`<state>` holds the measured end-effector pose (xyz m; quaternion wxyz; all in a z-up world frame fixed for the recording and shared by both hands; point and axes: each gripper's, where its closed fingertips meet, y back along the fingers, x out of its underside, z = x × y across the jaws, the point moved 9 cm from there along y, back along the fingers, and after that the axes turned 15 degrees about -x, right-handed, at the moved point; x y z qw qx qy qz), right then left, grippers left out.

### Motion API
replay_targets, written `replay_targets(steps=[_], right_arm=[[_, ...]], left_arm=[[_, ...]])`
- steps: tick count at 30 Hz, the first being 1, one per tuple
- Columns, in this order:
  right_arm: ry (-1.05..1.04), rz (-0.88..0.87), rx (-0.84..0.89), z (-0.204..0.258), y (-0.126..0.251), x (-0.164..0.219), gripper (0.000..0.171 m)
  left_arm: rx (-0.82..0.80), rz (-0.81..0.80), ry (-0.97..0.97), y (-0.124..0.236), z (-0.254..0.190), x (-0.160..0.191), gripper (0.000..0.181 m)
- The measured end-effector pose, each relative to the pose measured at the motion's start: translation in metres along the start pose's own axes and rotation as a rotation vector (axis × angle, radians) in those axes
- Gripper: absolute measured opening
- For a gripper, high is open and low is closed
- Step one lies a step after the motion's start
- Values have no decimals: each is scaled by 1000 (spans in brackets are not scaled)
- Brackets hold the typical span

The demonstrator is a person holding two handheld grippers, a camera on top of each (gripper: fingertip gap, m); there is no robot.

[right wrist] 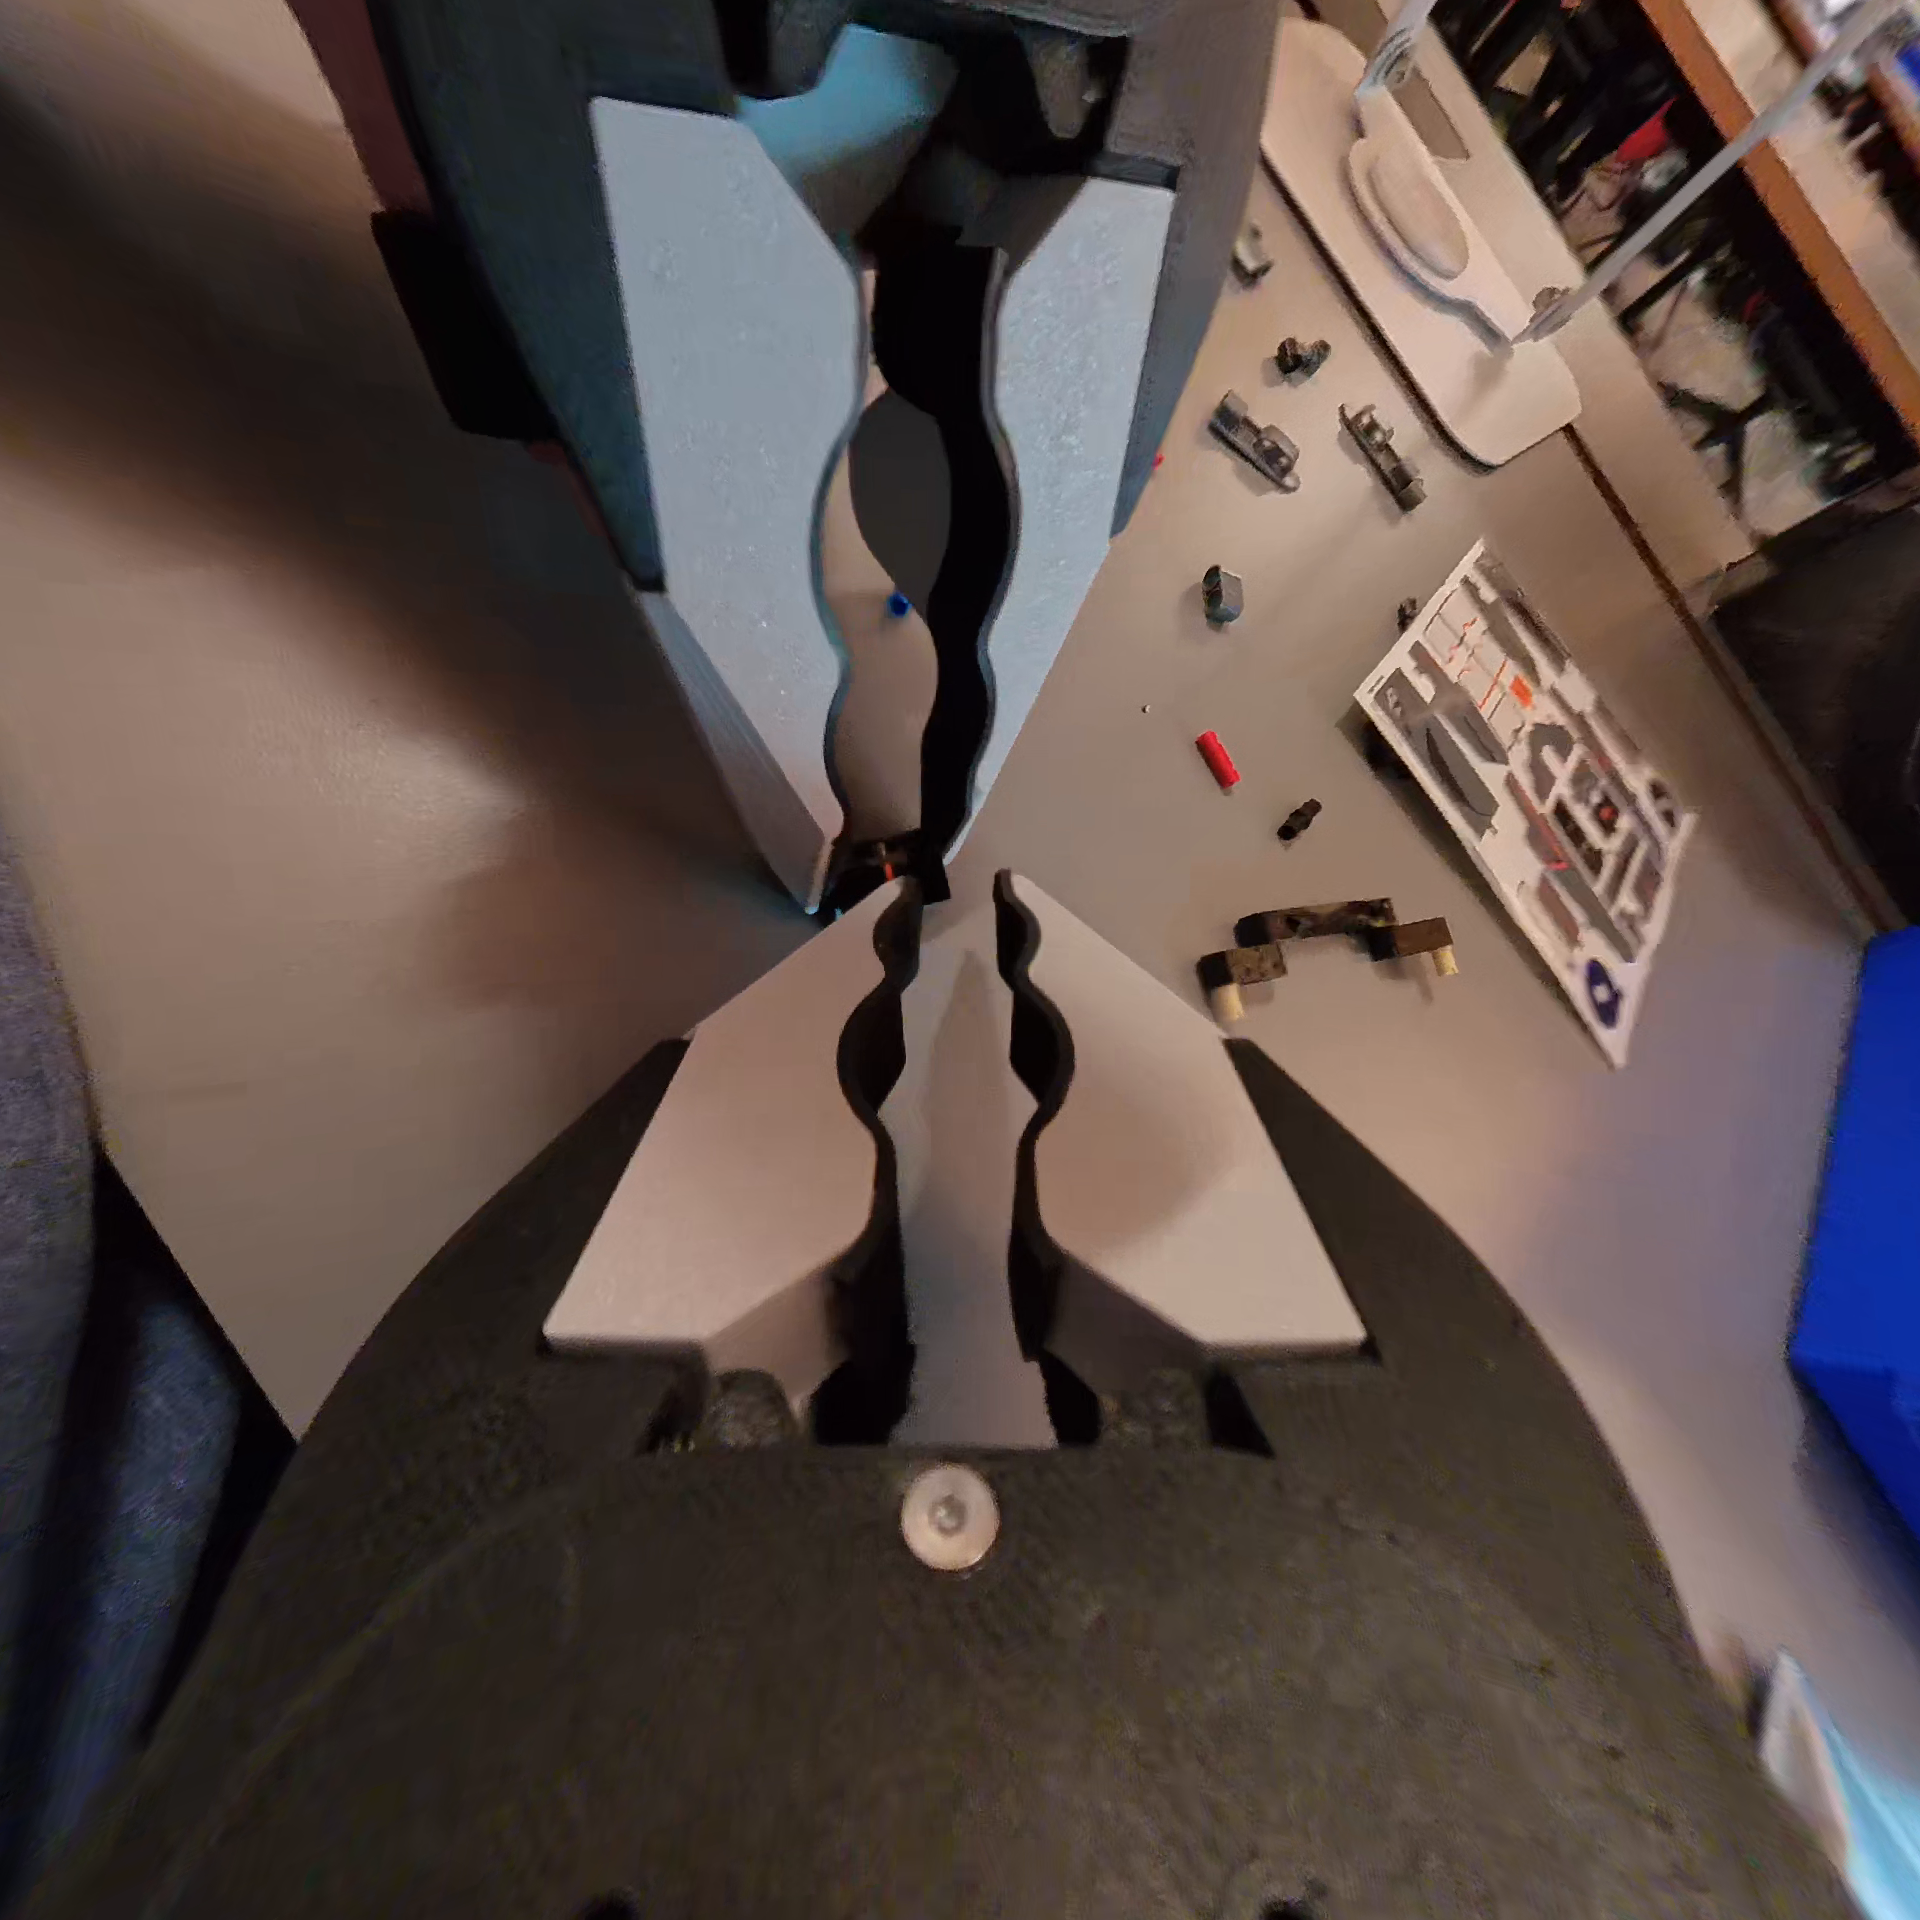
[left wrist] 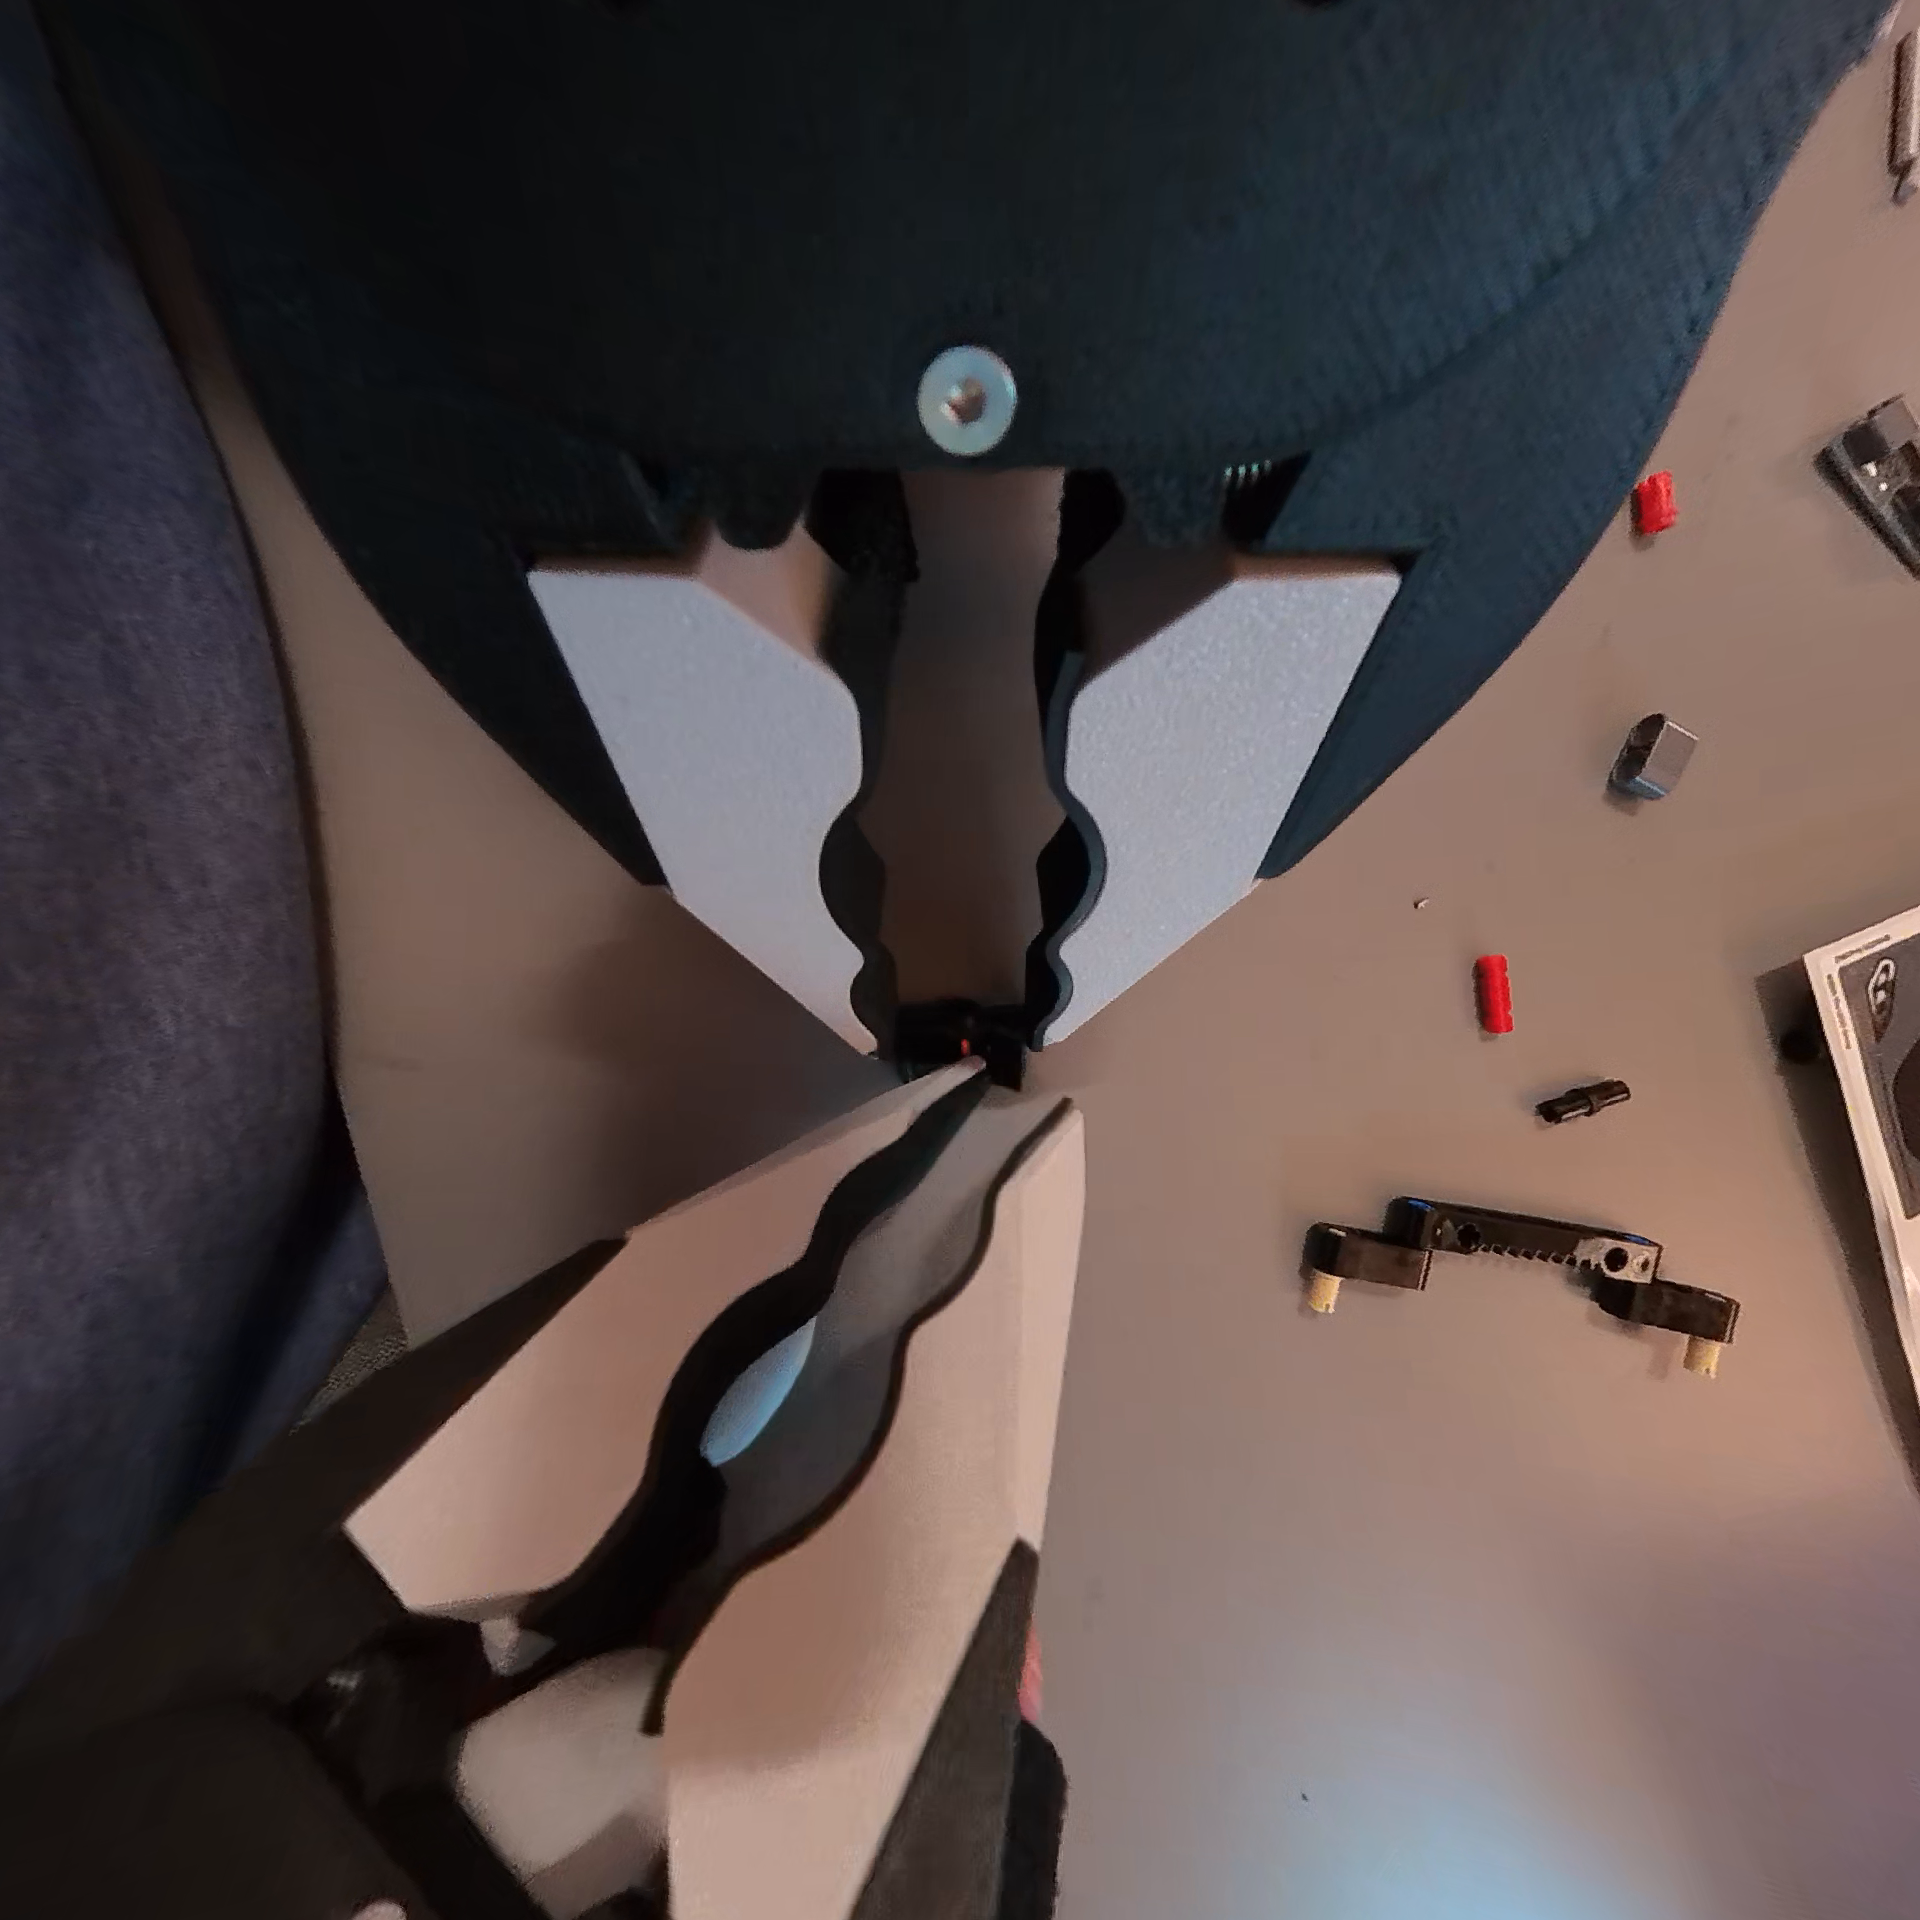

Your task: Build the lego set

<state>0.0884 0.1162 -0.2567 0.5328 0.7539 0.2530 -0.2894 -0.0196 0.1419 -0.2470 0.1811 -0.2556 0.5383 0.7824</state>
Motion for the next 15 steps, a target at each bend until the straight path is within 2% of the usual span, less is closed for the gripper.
replay_targets(steps=[5,7,15], right_arm=[[-68,-19,-75,-7,1,2,8],[-95,-17,-94,-11,2,5,13],[-186,-68,-164,-20,6,7,14]], left_arm=[[-2,0,-3,-1,0,-1,22],[-4,-3,-1,-1,-1,-1,22],[-5,-7,5,-2,-1,-3,22]])
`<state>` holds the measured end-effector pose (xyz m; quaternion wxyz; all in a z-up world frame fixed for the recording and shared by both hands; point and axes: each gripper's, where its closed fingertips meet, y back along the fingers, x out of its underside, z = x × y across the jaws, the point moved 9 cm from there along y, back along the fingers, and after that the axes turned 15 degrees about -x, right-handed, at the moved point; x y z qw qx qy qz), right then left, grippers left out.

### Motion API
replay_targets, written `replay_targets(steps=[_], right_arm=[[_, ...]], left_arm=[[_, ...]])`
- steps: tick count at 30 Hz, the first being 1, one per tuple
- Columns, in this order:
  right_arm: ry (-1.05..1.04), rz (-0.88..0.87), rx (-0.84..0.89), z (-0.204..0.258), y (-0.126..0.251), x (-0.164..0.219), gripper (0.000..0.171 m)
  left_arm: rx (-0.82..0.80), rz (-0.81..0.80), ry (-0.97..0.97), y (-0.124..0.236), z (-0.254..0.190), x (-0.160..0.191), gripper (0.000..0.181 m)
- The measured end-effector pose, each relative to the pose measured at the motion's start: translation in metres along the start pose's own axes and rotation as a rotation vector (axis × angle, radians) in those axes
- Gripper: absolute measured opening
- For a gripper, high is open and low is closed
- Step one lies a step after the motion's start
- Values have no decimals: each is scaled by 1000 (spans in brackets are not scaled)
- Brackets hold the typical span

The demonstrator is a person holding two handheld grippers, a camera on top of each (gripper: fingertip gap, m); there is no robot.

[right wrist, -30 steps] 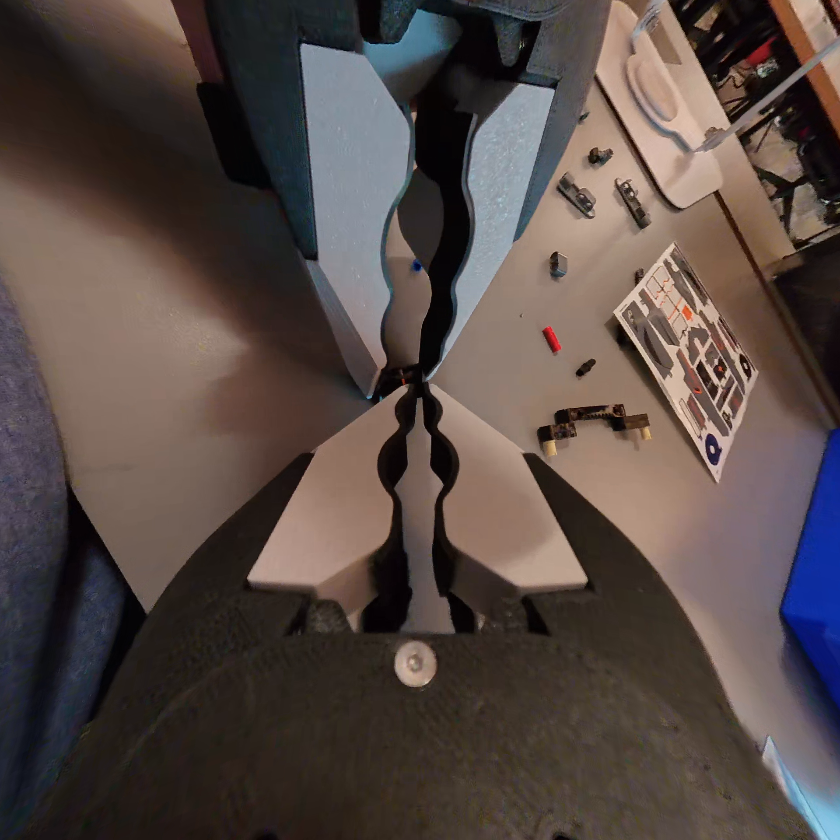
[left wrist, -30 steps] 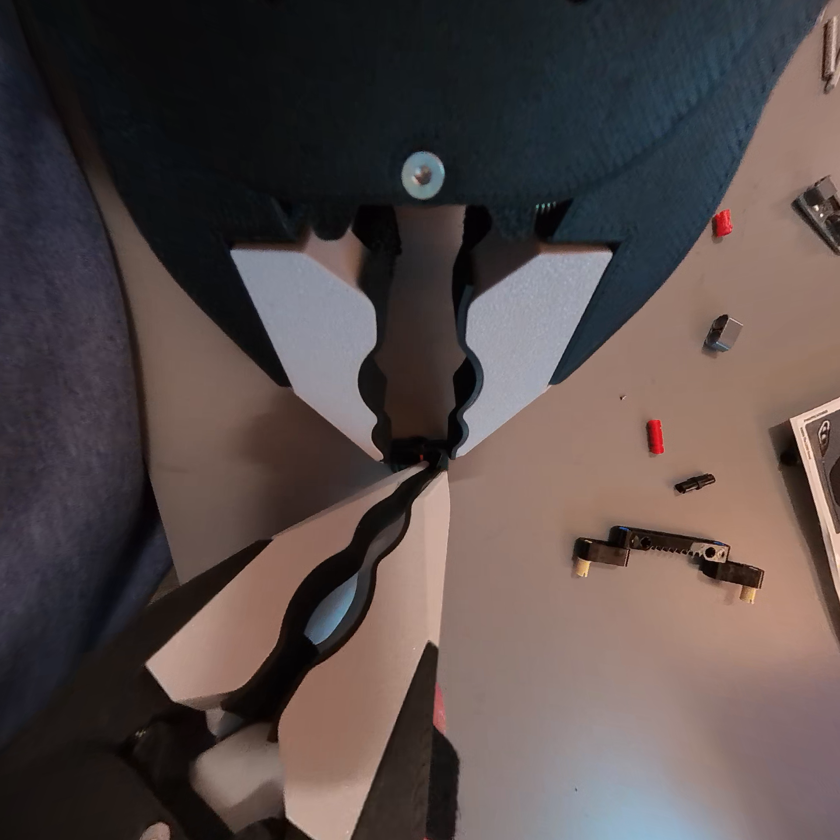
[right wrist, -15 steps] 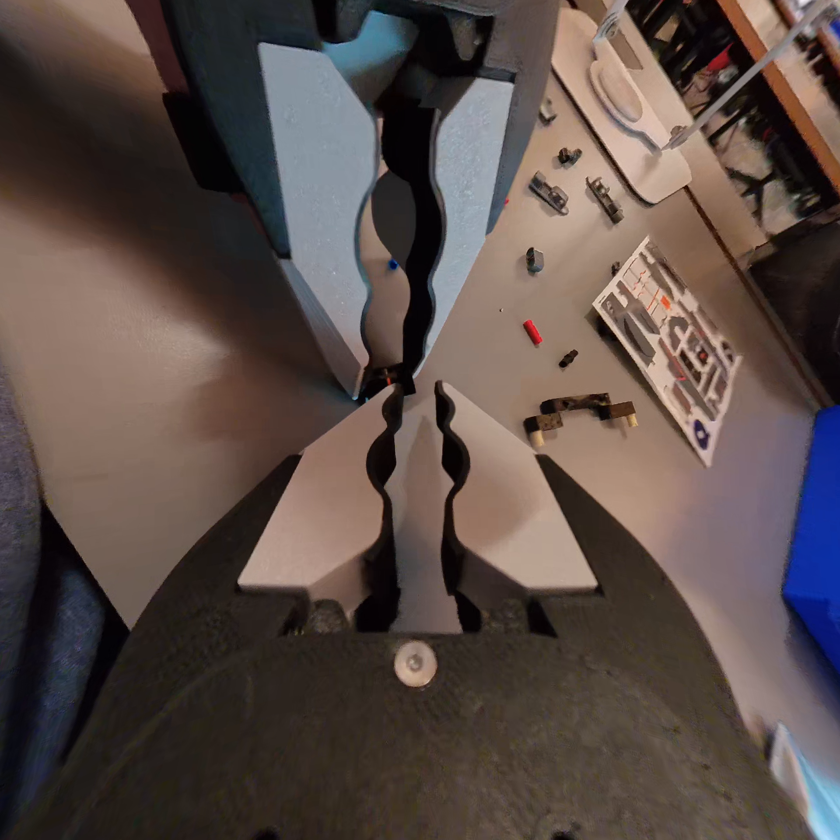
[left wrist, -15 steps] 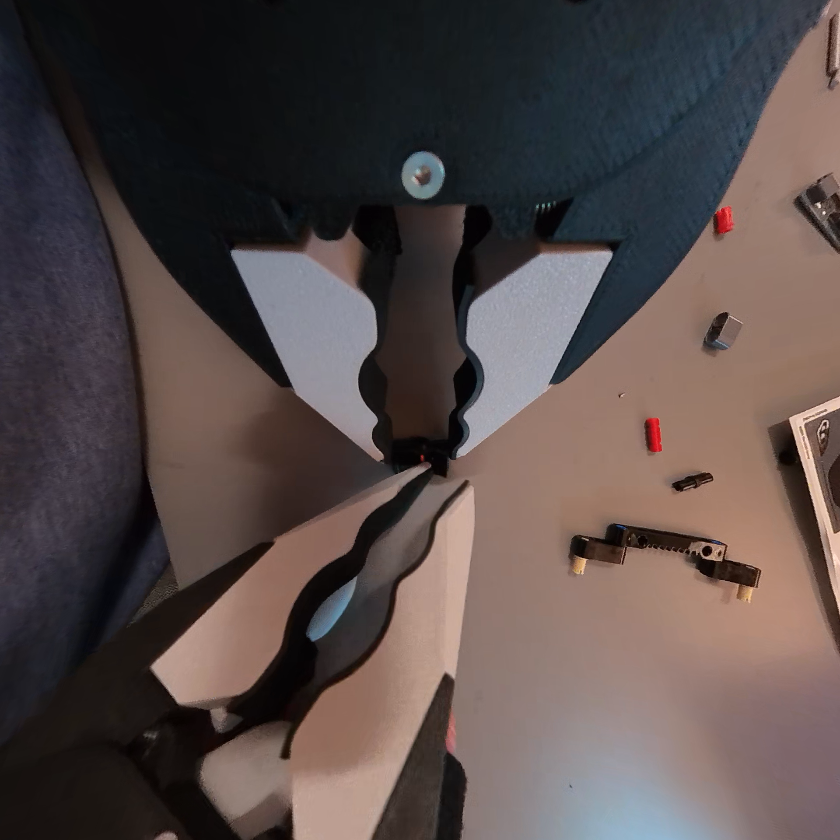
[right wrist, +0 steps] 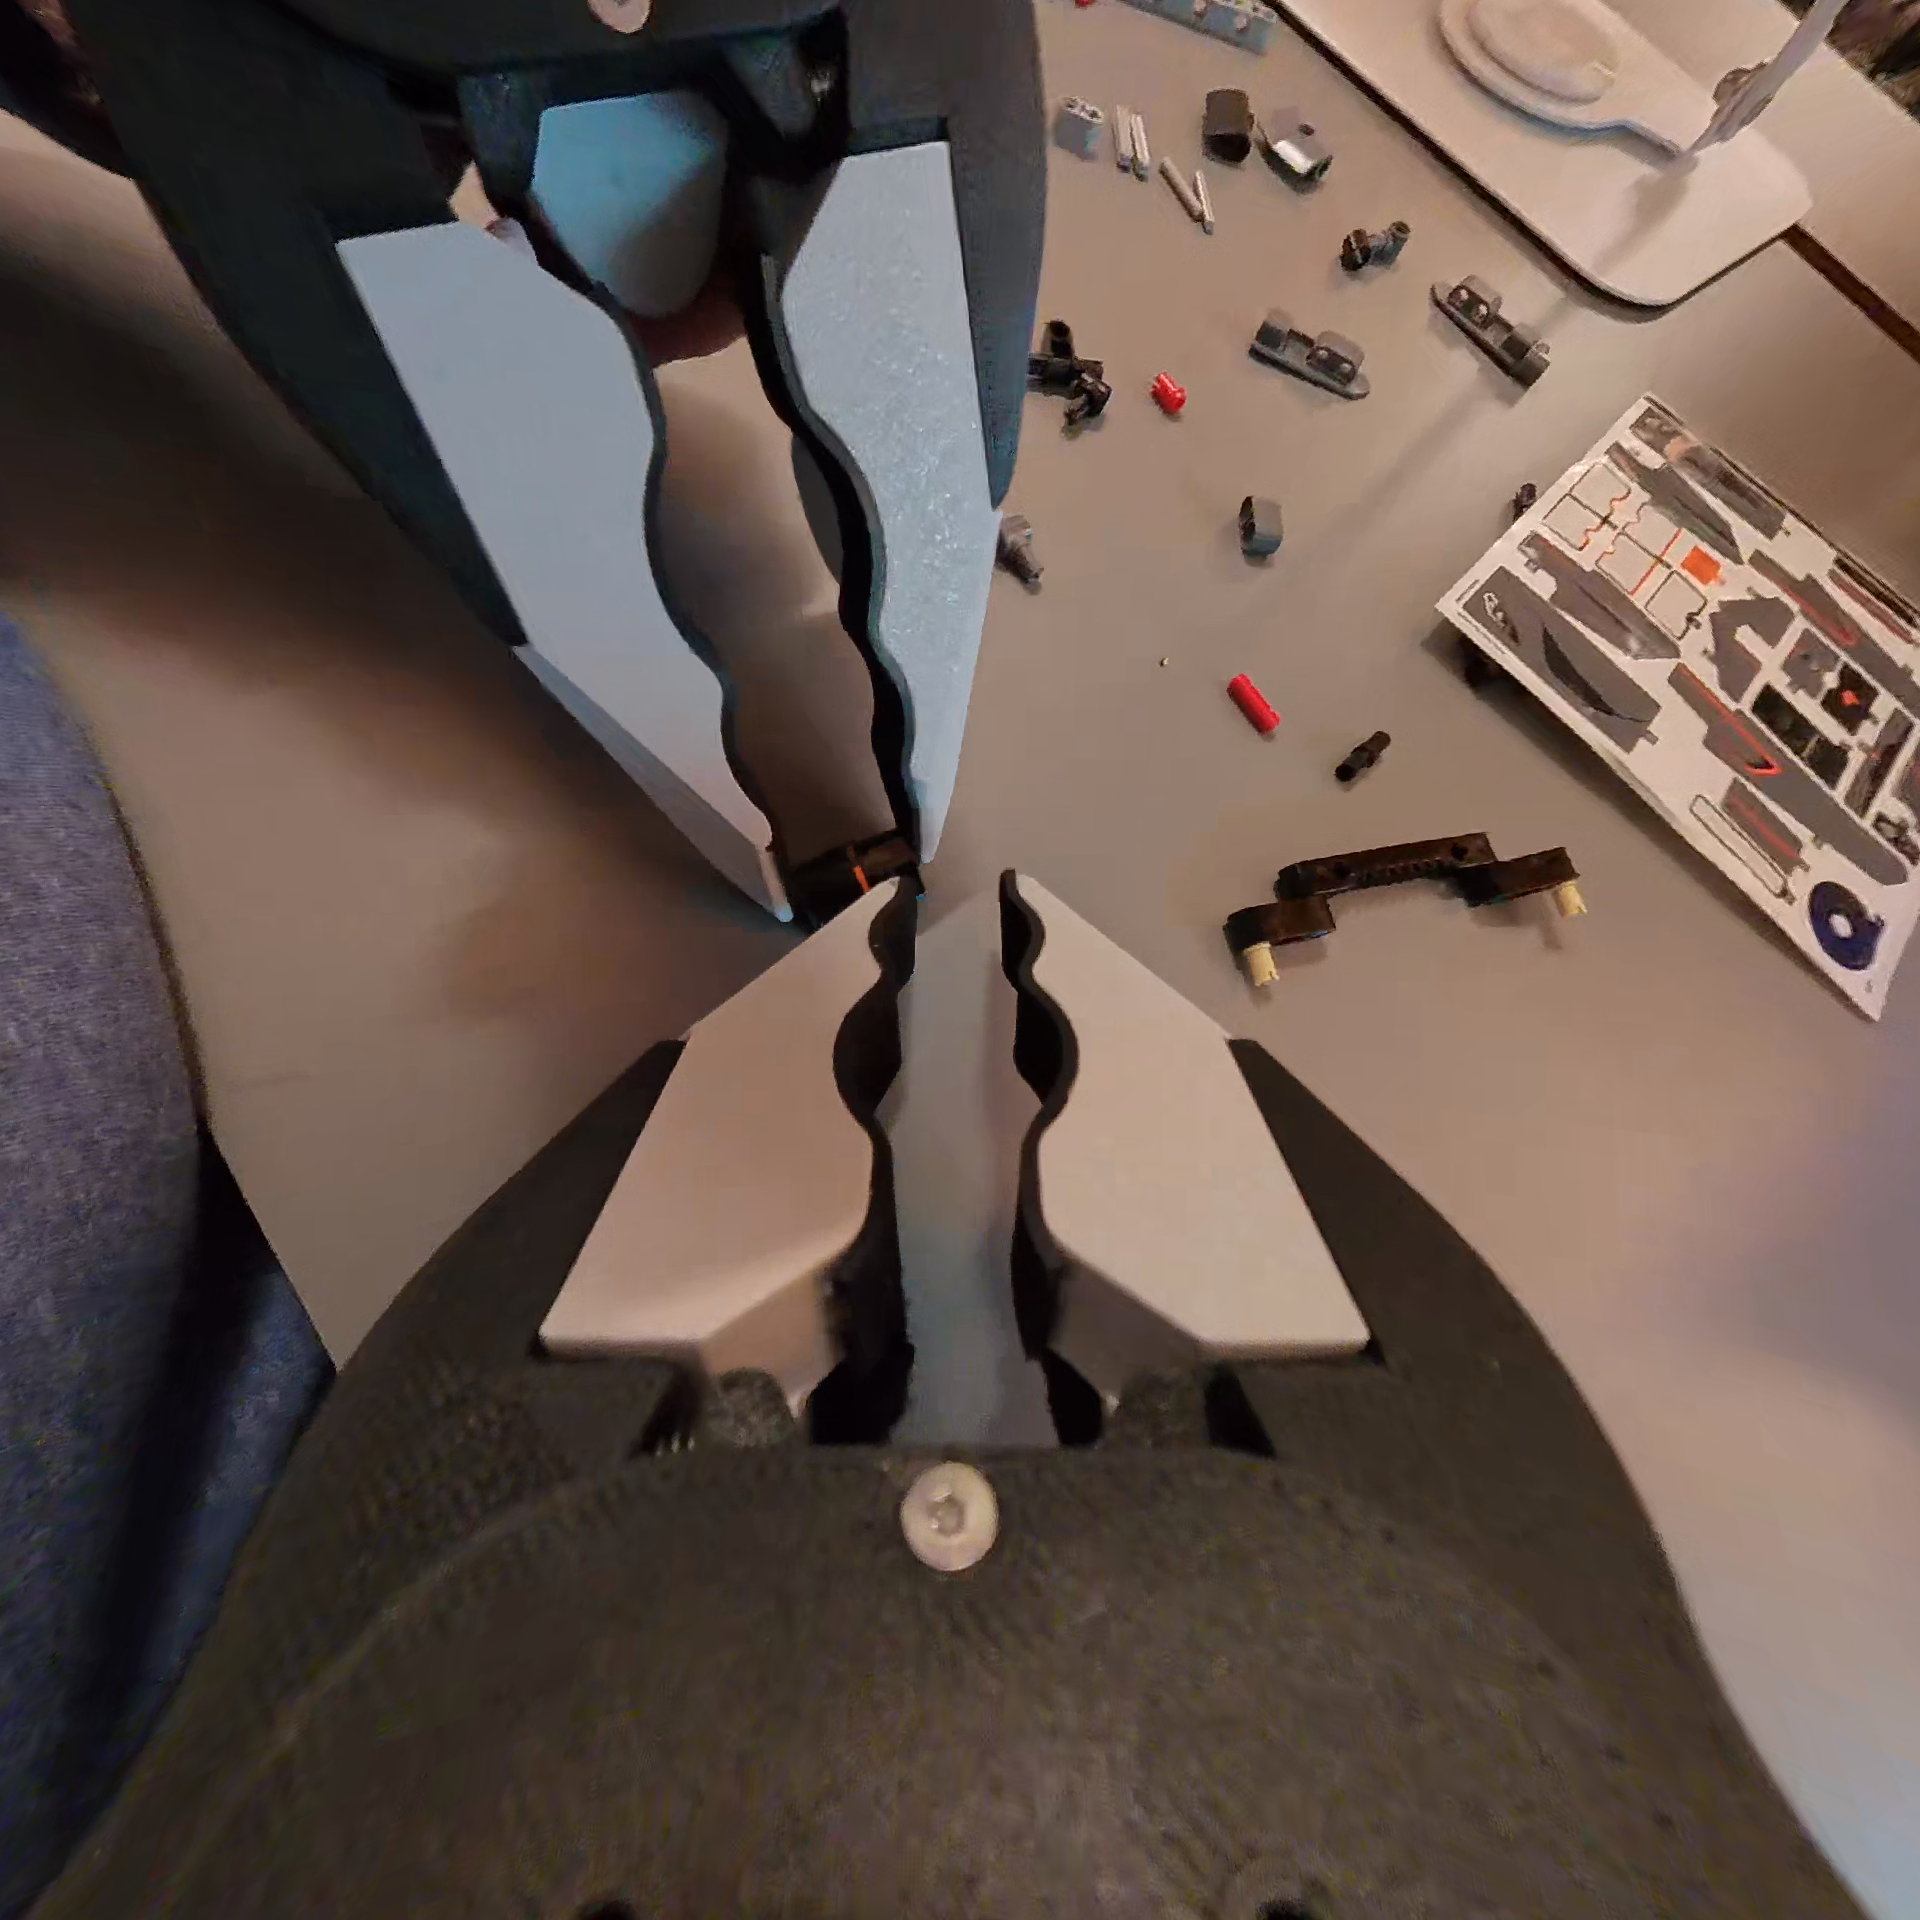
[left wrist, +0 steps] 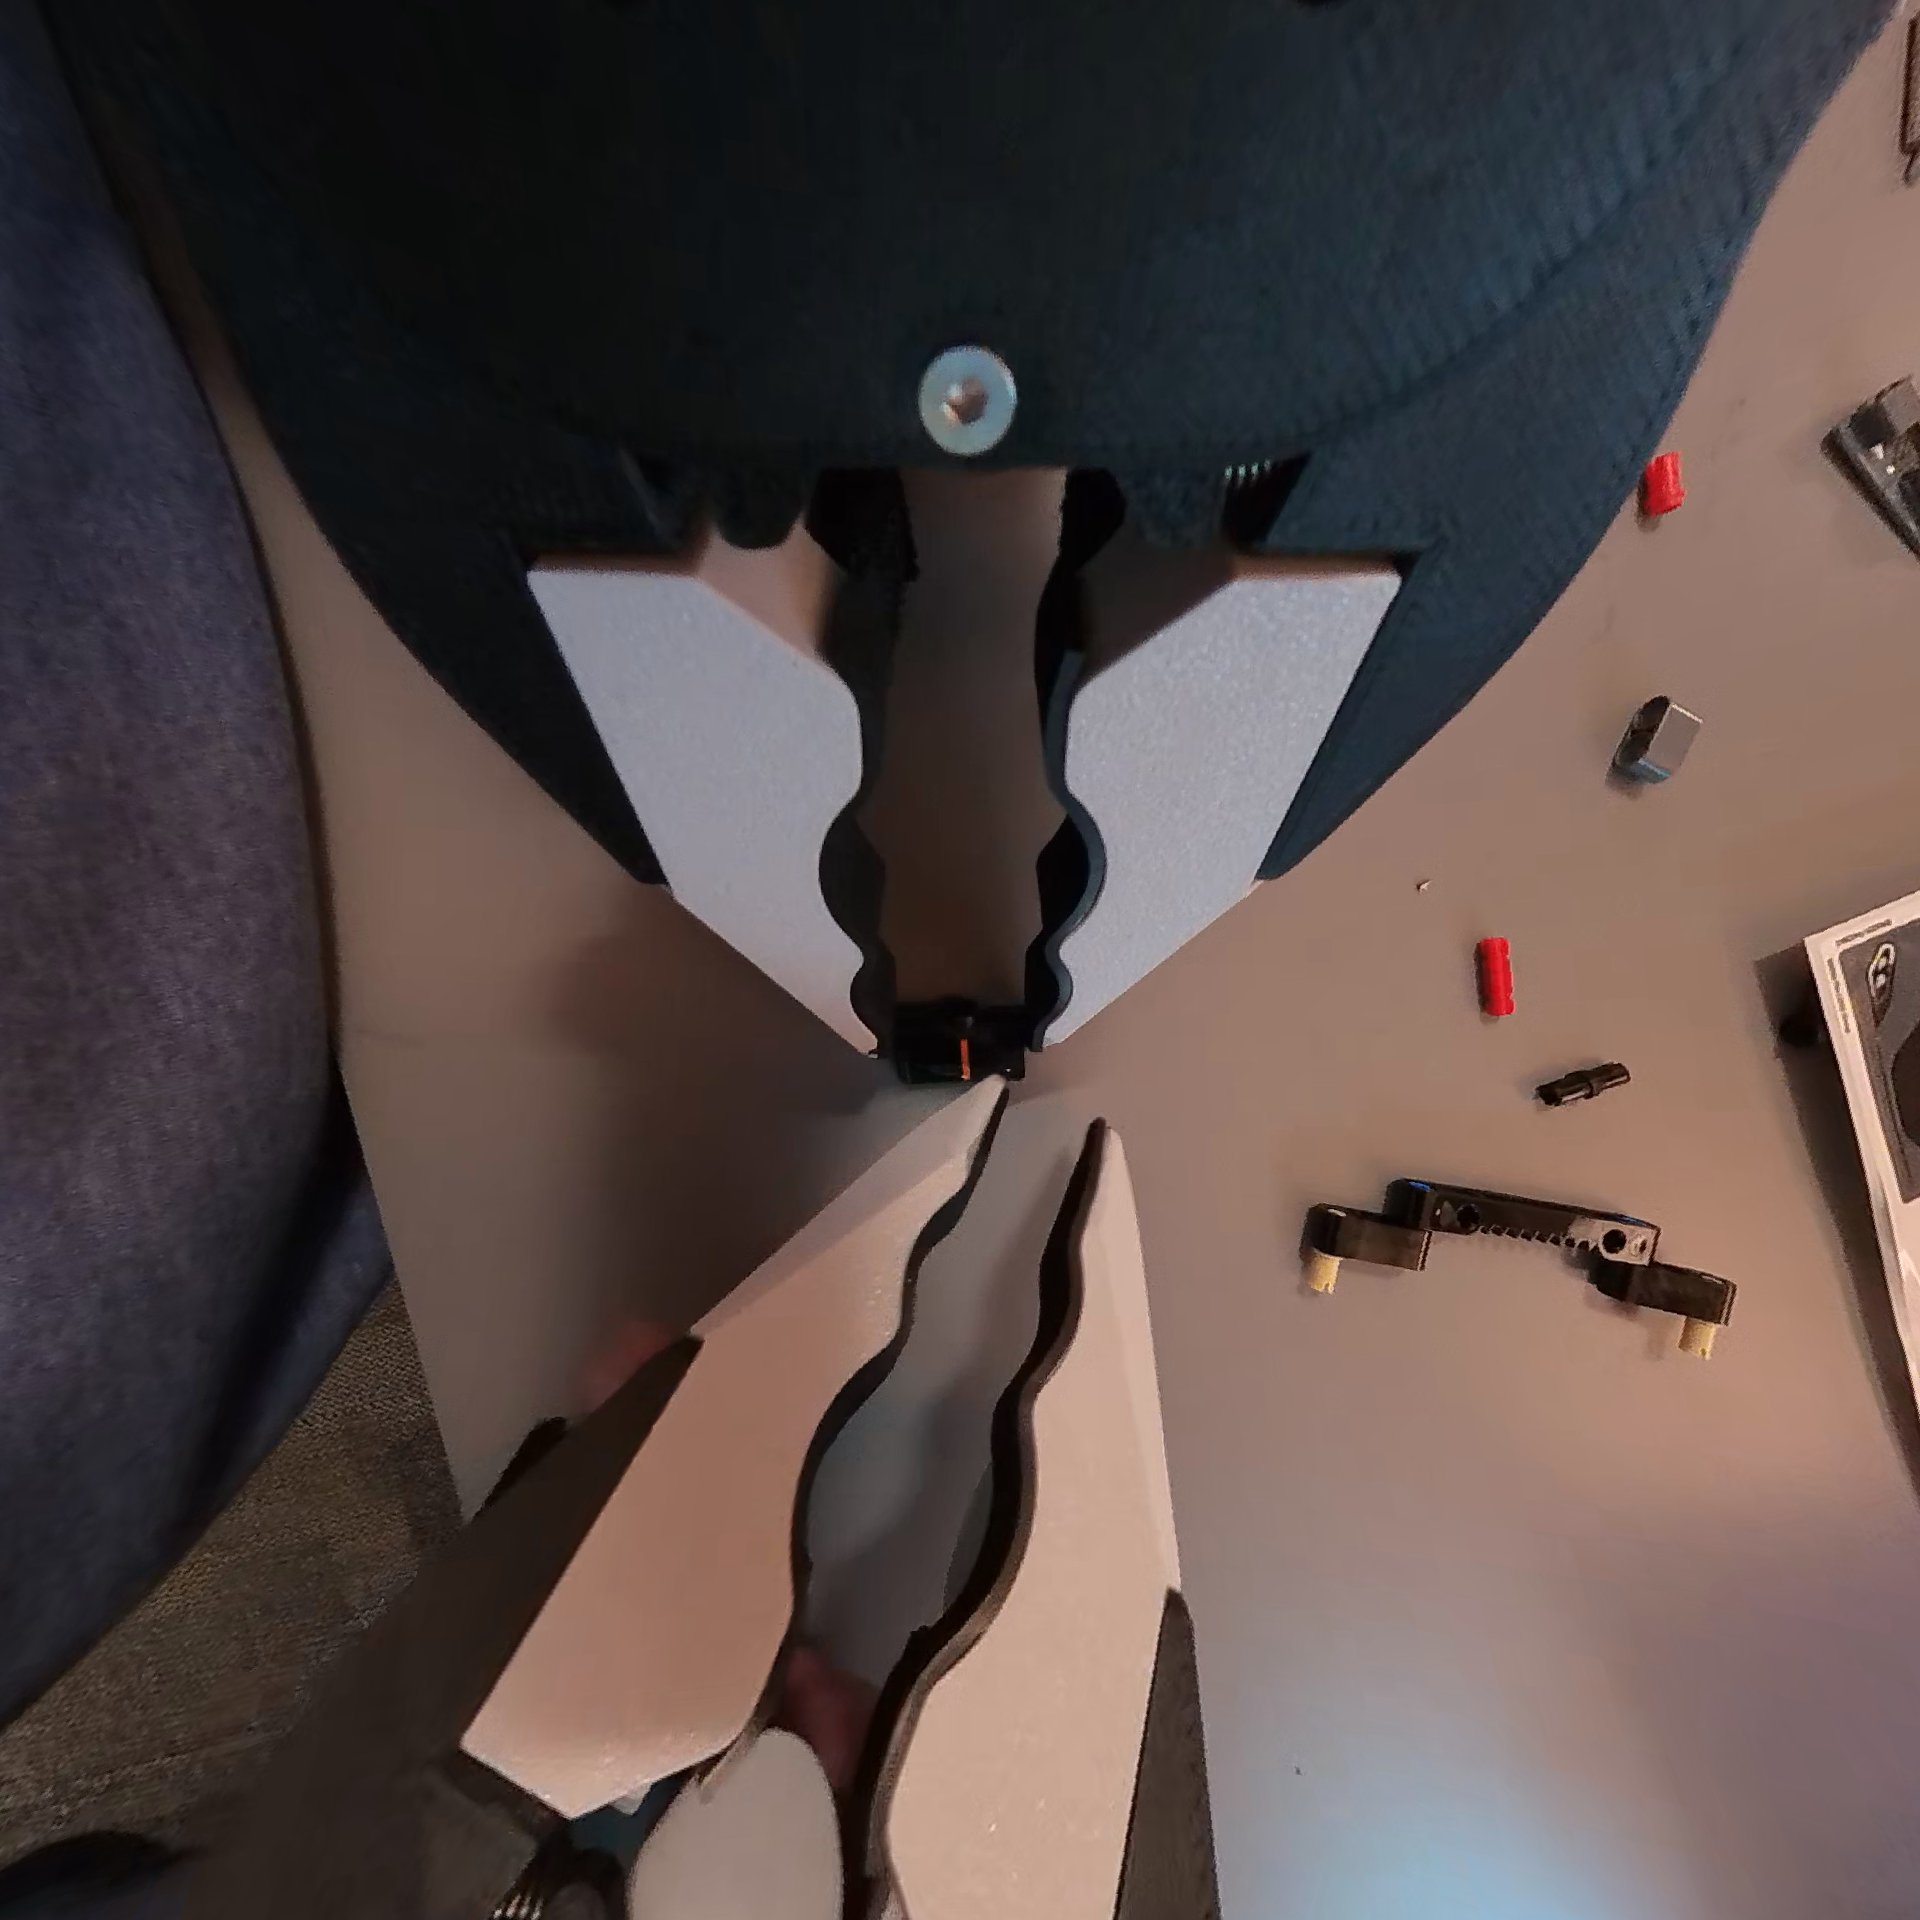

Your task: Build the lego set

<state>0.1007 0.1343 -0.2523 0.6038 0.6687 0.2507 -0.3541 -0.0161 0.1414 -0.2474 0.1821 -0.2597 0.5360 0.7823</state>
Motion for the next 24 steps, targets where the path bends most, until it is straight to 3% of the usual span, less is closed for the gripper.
replay_targets(steps=[8,15,20,24], right_arm=[[29,73,47,0,-8,0,5],[6,30,4,0,-3,1,15],[40,60,-50,7,-3,3,3],[-24,21,-93,2,1,3,19]], left_arm=[[0,0,2,-1,0,0,22],[4,-8,14,-1,0,1,22],[3,-9,19,-1,0,1,22],[2,-12,20,-1,0,1,22]])
